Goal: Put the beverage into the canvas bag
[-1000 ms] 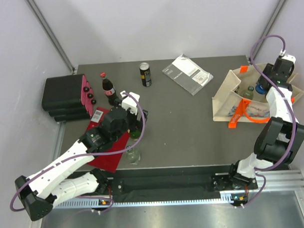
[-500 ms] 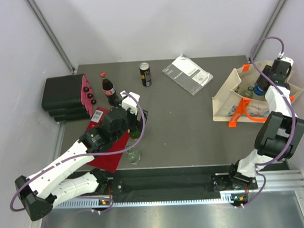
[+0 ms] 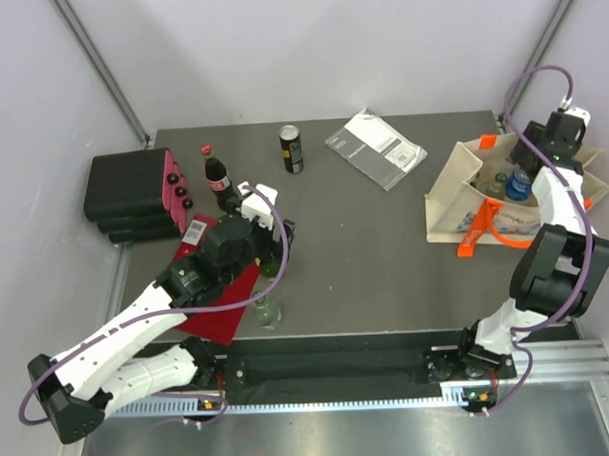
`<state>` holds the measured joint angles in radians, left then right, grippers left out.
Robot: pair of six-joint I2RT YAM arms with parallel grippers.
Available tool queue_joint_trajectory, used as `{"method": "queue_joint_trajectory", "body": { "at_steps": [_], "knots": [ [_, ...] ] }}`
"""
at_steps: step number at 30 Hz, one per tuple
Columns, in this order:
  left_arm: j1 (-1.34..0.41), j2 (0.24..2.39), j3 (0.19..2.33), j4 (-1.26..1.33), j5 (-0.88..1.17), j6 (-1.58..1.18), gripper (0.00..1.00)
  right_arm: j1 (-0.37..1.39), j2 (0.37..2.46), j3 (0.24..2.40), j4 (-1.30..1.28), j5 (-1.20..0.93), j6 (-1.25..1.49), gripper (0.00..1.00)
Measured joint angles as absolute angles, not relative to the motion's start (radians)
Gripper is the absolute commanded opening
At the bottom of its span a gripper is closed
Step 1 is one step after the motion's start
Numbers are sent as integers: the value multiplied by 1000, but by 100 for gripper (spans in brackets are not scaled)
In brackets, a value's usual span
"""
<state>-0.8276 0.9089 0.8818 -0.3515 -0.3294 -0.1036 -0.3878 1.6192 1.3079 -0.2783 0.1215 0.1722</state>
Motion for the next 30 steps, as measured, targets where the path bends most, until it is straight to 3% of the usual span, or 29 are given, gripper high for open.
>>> {"method": "queue_joint_trajectory", "body": {
  "at_steps": [19, 27, 30],
  "knots": [
    [-828, 905, 882, -351, -330, -104, 93, -346, 1401, 1518, -427, 86, 191, 72],
    [-828, 900, 880, -351, -333, -104, 93, -27, 1240, 1512, -434, 68, 185, 72],
    [-828, 880, 873, -348, -330, -107, 93, 115, 1184, 1409, -356, 49, 195, 72]
  ]
}}
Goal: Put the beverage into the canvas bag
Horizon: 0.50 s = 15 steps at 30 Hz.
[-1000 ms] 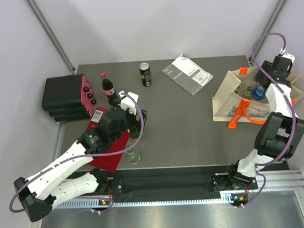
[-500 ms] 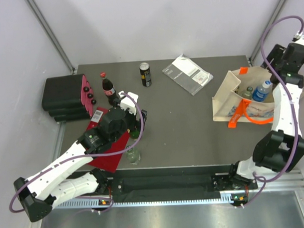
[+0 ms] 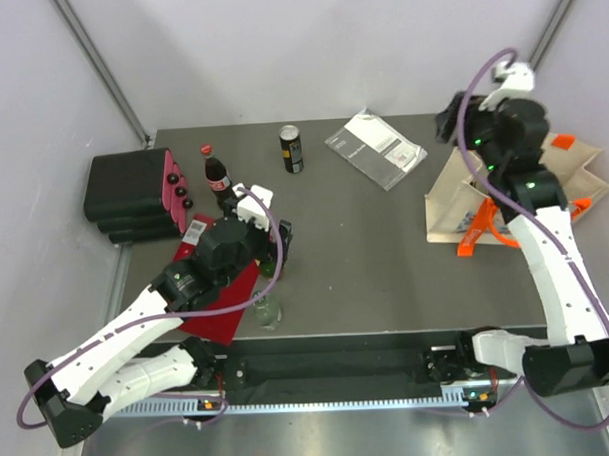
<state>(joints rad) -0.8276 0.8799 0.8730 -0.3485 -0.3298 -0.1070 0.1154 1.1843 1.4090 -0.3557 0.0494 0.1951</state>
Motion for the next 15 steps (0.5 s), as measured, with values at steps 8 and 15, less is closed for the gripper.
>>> {"method": "queue_joint_trajectory", "body": {
  "at_steps": [8, 15],
  "knots": [
    [-828, 780, 881, -321, -273, -197, 95, 445, 1263, 1233, -282, 58, 203, 73],
    [-828, 780, 1131, -382, -221, -235, 96, 661, 1279, 1089, -157, -1, 104, 73]
  ]
}}
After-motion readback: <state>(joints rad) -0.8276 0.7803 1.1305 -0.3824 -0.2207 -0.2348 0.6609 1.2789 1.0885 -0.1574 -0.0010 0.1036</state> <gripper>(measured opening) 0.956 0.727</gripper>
